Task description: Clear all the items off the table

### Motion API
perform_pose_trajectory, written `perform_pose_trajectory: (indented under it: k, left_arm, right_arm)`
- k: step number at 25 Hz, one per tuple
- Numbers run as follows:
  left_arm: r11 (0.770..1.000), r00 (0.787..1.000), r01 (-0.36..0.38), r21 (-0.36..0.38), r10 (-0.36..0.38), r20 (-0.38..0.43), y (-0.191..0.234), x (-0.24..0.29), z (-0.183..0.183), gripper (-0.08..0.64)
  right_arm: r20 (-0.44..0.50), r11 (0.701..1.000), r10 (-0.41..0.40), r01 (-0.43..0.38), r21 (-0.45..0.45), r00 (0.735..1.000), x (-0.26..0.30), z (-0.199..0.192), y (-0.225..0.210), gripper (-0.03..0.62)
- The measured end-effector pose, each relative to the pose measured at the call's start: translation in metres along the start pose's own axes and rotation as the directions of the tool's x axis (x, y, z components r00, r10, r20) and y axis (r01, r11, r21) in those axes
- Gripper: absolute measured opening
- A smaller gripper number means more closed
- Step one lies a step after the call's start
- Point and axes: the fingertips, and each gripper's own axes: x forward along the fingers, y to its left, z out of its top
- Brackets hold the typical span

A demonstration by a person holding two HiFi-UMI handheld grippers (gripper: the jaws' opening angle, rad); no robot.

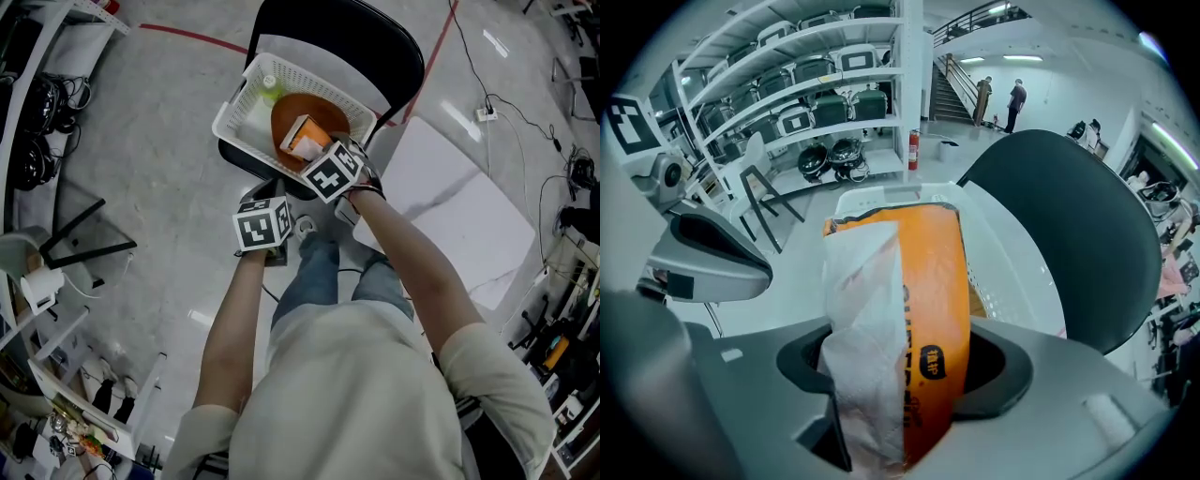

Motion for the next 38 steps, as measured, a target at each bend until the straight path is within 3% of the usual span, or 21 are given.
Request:
perform_pose_trajectory:
  k: [2,6,17,24,27,30,32,34,38]
  left_arm:
    - [1.000,1.000,-0.001,-0.003,0.001,0.000,0.000,-0.001,-0.002,0.009]
    - [1.000,1.000,-0.005,-0.006,0.005,0.000,0.000,-0.002,-0.004,0.009]
    - [1.000,1.000,0.000,0.005,0.000,0.007,-0.006,-0.006,-0.005,0.009]
    - [1.000,1.000,0.010,0.019,-0.010,0.016,-0.012,-0.010,-0.005,0.009]
    - [1.000,1.000,0.014,0.025,-0.015,0.017,-0.017,-0.010,-0.006,0.009]
    - [0.999,1.000,0.019,0.035,-0.020,0.022,-0.022,-0.012,-0.006,0.009]
    - [0.999,0.999,0.021,0.039,-0.022,0.026,-0.025,-0.015,-0.007,0.009]
    - [0.999,0.999,0.022,0.044,-0.023,0.029,-0.027,-0.018,-0.008,0.009]
    - [0.998,0.999,0.025,0.053,-0.027,0.031,-0.031,-0.022,-0.010,0.009]
  right_arm:
    - [0.008,1.000,0.002,-0.002,0.017,1.000,0.000,0.000,0.000,0.321]
    - [0.057,0.998,0.012,-0.015,0.062,0.998,0.000,0.004,-0.001,0.426]
    - [0.080,0.996,-0.002,-0.004,0.084,0.997,-0.008,-0.005,0.002,0.426]
    - [0.087,0.995,-0.025,0.016,0.100,0.996,-0.014,-0.011,0.000,0.385]
    - [0.092,0.995,-0.037,0.028,0.097,0.995,-0.019,-0.013,-0.001,0.350]
    - [0.103,0.994,-0.028,0.018,0.105,0.994,-0.027,-0.013,0.002,0.267]
    - [0.112,0.992,-0.039,0.024,0.127,0.993,-0.033,-0.013,0.003,0.170]
    - [0.123,0.987,-0.069,0.049,0.154,0.990,-0.039,-0.015,0.001,0.009]
    - [0.140,0.983,-0.088,0.064,0.171,0.986,-0.047,-0.016,0.001,-0.002]
